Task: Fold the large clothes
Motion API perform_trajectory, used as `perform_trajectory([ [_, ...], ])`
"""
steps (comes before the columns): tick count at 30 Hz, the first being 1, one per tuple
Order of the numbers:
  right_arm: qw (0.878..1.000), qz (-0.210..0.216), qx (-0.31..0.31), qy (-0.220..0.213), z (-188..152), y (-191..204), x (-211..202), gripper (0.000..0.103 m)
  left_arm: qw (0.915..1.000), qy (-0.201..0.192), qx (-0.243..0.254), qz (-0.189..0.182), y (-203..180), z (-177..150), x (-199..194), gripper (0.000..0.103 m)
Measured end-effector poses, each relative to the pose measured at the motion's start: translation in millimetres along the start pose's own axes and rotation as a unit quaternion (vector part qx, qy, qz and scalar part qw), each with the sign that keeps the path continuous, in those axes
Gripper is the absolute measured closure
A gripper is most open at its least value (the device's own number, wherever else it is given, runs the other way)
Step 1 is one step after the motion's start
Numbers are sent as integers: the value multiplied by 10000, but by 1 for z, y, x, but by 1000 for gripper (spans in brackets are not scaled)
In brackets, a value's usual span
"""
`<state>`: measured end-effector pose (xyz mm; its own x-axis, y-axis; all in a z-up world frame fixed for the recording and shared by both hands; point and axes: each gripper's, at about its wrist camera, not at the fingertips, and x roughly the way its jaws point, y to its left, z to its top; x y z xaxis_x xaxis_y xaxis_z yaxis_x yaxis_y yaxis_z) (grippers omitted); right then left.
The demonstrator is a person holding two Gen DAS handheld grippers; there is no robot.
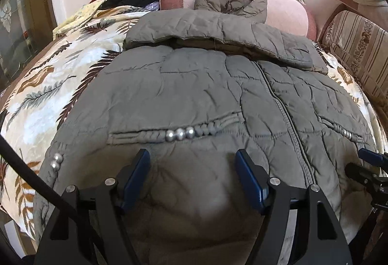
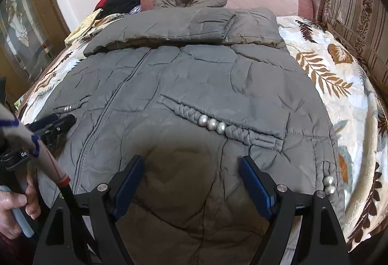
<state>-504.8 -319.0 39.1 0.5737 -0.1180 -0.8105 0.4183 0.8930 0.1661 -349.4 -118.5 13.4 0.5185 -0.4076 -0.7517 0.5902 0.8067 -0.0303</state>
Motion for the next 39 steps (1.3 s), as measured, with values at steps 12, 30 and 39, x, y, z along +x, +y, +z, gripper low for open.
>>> perform_trajectory([
  [12,9999,-20,-117,46,-8,5,3,12,9998,28,118,142,-6,-5,3,25],
  [30,9991,-101,-371,-153,-17,16,15,0,9993,-267,193,201,-7,-12,11,16],
  [39,9988,-104,-441,-179,-16,17,17,0,9991,-290,214,239,-9,-11,13,14],
])
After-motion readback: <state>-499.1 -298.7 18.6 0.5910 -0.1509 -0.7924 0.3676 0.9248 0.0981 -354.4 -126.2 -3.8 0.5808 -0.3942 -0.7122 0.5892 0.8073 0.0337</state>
